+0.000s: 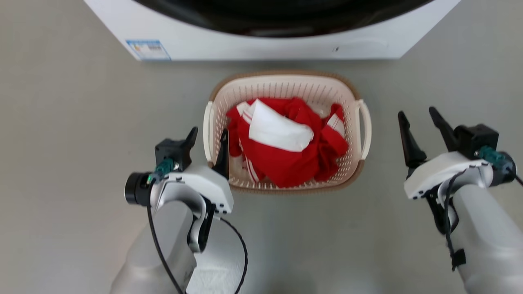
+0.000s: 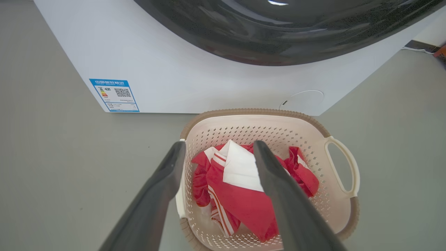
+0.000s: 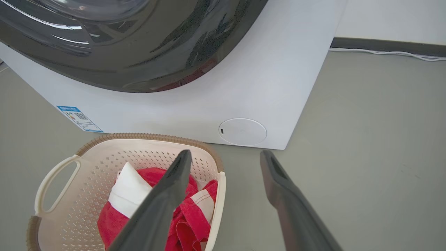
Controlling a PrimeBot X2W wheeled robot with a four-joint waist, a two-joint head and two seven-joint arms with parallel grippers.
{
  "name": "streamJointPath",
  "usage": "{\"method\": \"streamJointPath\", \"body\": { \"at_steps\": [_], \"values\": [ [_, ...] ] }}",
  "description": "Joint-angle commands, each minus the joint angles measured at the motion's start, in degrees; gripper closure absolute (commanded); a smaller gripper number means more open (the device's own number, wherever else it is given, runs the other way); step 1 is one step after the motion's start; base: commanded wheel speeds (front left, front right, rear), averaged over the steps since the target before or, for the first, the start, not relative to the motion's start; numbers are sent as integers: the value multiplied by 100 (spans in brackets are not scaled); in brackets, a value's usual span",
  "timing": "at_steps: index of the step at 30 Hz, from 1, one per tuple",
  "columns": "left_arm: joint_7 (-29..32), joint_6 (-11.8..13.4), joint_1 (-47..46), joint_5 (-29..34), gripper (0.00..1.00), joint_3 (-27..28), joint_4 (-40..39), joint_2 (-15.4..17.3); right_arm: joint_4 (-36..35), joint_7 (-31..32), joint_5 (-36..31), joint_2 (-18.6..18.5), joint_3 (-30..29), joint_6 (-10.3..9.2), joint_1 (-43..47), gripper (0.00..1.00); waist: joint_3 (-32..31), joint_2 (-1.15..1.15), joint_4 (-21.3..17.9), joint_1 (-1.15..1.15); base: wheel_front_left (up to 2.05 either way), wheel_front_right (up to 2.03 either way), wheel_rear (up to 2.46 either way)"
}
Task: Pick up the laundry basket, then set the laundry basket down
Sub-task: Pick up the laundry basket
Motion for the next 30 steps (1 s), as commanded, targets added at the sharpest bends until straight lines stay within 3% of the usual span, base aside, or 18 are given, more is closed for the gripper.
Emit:
{"method": "streamJointPath", "body": {
  "at_steps": [1, 13, 30],
  "values": [
    [-60, 68, -162, -37, 0, 102, -38, 78, -44, -78, 57, -48, 133, 34, -56, 0, 287, 0, 49, 0, 0, 0, 0],
    [-60, 175, -939, -109, 0, -109, 302, 78, 168, -78, 169, -291, 380, 34, -574, 0, 1139, 0, 205, 0, 0, 0, 0],
    [-60, 288, -1565, -377, 0, -491, 558, 78, 490, -78, 329, -310, 605, 34, -1115, 0, 1809, 0, 289, 0, 0, 0, 0]
  ]
}}
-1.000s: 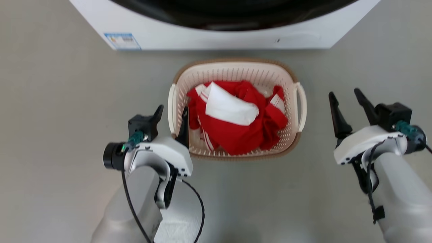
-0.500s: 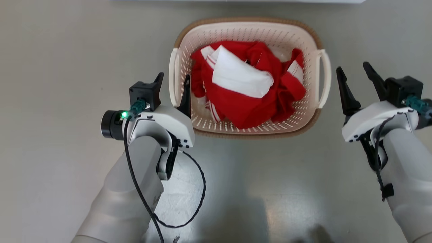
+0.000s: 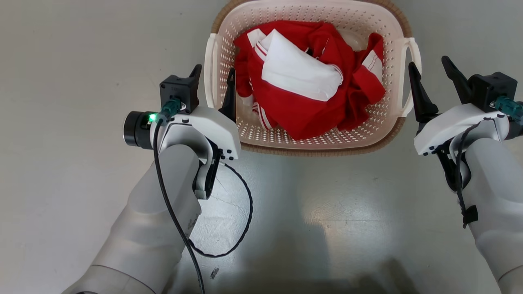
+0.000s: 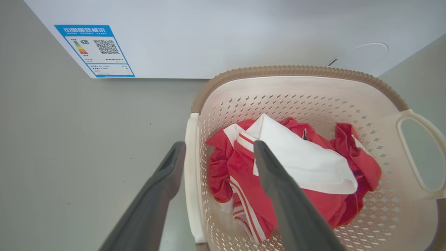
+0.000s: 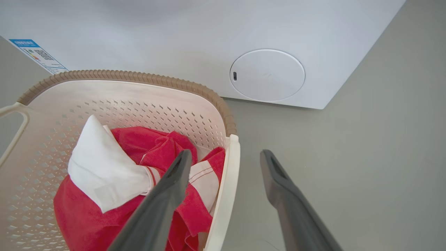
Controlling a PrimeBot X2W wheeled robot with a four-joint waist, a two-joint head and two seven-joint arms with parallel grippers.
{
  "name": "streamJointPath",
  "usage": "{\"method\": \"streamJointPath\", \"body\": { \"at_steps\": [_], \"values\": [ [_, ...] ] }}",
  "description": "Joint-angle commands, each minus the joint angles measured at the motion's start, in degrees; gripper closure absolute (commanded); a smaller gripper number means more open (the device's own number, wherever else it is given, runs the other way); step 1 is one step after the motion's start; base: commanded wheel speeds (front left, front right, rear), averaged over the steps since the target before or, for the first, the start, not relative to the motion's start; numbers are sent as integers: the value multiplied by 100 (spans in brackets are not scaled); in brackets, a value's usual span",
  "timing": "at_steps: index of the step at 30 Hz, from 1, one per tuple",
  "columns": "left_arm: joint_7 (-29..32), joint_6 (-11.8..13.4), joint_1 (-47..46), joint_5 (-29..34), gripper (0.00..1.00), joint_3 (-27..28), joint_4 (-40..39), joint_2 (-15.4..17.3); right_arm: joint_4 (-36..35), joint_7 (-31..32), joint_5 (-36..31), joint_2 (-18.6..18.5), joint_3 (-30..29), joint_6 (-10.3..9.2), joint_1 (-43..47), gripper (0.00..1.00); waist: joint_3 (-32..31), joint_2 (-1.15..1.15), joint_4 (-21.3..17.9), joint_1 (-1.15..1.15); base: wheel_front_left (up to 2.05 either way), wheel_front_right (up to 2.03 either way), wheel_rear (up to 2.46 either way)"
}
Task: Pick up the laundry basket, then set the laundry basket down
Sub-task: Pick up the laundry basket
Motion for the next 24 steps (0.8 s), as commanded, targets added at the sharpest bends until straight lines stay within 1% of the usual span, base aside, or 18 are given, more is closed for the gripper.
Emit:
{"method": "streamJointPath", "body": {
  "at_steps": [1, 13, 24],
  "values": [
    [-35, 49, -45, -66, 0, 109, -50, 105, -17, -69, 56, -14, 115, 34, 93, 0, 64, 0, -3, 0, 0, 0, 0],
    [-35, 75, -253, -116, 0, 91, -7, 105, 56, -69, 178, -100, 222, 34, -8, 0, 348, 0, 32, 0, 0, 0, 0],
    [-35, 104, -415, -139, 0, 86, 173, 105, 148, -69, 285, -96, 353, 34, -113, 0, 556, 0, 34, 0, 0, 0, 0]
  ]
}}
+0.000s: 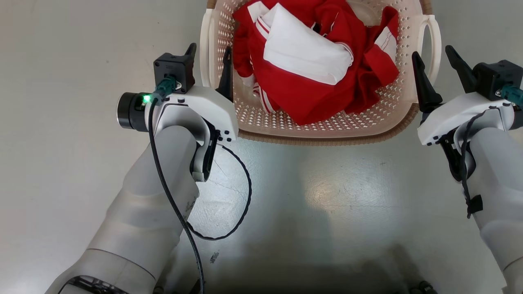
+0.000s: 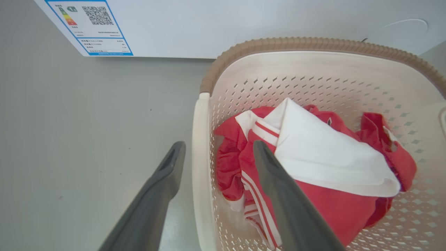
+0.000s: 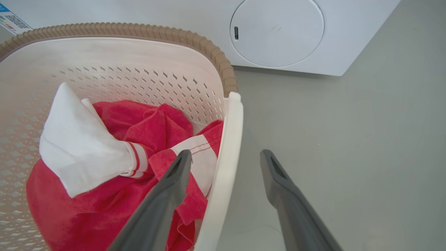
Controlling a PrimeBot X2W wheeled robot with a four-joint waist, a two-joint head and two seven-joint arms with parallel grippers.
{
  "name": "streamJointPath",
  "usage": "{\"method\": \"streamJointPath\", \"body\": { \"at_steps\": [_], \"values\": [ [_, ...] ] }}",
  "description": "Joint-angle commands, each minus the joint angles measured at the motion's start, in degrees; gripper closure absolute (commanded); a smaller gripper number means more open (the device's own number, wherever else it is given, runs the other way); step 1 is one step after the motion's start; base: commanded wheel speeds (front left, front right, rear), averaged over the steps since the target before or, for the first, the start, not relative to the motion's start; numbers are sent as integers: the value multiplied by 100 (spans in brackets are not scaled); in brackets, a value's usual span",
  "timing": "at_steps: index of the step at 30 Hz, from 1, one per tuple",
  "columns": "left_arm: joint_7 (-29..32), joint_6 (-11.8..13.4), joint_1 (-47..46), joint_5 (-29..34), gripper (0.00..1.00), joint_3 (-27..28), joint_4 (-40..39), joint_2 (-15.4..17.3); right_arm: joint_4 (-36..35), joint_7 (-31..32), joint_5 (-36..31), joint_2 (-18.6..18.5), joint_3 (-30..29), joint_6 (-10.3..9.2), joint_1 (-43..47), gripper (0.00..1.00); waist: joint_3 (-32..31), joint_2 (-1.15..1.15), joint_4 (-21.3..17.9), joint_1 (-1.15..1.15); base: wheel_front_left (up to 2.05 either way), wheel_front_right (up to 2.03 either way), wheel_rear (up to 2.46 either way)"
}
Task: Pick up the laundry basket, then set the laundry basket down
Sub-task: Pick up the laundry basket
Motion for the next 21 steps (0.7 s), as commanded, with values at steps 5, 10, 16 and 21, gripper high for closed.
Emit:
{"method": "streamJointPath", "body": {
  "at_steps": [5, 10, 16, 21],
  "values": [
    [-35, 0, -65, -77, 0, 84, 136, 112, 69, -69, 79, 53, 190, 34, 93, 0, 90, 0, -18, 0, 0, 0, 0],
    [-35, -67, -235, -80, 0, 17, 332, 112, 215, -69, 154, 81, 330, 34, -54, 0, 153, 0, -29, 0, 0, 0, 0],
    [-35, -132, -400, -192, 0, -204, 634, 112, 475, -69, 365, 173, 504, 34, -249, 0, 177, 0, -69, 0, 0, 0, 0],
    [-35, -112, -536, -346, 0, -407, 875, 112, 700, -69, 549, 210, 682, 34, -409, 0, 198, 0, -96, 0, 0, 0, 0]
  ]
}}
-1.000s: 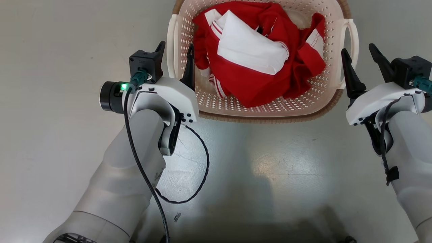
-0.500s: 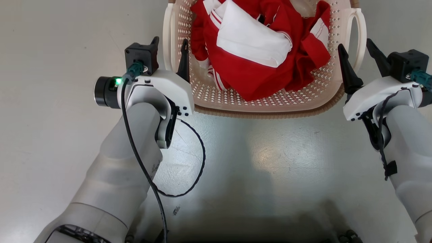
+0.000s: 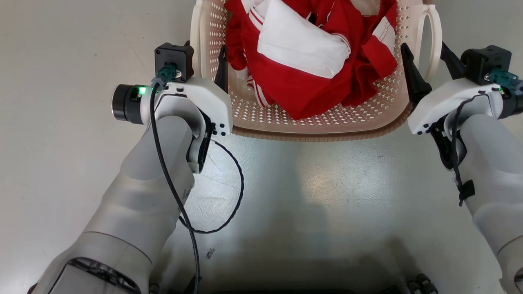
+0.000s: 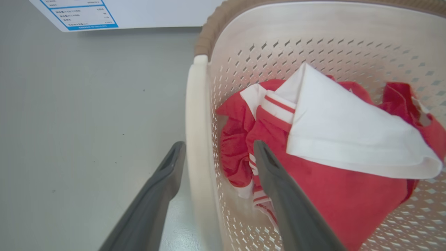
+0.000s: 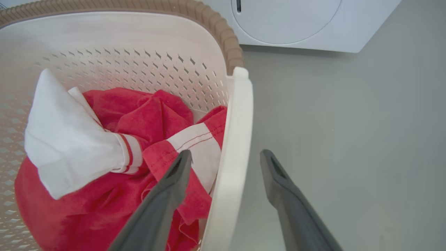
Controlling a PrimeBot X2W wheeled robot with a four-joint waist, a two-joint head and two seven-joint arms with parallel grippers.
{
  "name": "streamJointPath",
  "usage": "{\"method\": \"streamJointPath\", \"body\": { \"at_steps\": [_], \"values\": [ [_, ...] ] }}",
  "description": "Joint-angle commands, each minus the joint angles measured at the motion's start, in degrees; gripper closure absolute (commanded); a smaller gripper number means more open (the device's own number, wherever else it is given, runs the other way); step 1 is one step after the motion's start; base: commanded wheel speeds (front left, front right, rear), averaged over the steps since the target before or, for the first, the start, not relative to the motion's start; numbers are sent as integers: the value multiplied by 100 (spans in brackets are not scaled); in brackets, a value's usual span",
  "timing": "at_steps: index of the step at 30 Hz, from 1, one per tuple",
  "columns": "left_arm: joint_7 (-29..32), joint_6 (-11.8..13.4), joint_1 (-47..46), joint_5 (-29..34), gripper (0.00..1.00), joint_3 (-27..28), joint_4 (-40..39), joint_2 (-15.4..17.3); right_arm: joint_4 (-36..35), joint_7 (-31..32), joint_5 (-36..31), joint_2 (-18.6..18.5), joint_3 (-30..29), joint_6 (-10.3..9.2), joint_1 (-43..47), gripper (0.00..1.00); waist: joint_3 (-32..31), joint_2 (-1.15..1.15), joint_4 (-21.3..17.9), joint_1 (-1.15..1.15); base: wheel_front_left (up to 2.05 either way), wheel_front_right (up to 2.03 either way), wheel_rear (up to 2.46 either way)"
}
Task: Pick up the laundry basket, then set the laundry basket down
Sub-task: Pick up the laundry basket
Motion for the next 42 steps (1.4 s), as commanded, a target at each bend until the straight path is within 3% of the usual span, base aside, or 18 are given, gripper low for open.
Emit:
{"method": "streamJointPath", "body": {
  "at_steps": [1, 25, 38, 42],
  "values": [
    [-32, 2, -40, -92, 0, -7, 43, 116, 56, -63, 90, 80, 151, 34, 127, 0, 3, 0, -18, 0, 0, 0, 0],
    [-32, -75, -557, -741, 0, -712, 1001, 116, 662, -63, 776, 395, 975, 34, -293, 0, -39, 0, -314, 0, 0, 0, 0],
    [-32, -78, -779, -981, 0, -979, 1180, 116, 701, -63, 939, 378, 1146, 34, -438, 0, 92, 0, -357, 0, 0, 0, 0],
    [-32, -74, -865, -1011, 3, -1041, 1163, 116, 680, -63, 942, 352, 1143, 34, -482, 7, 138, 0, -337, 0, 0, 0, 0]
  ]
}}
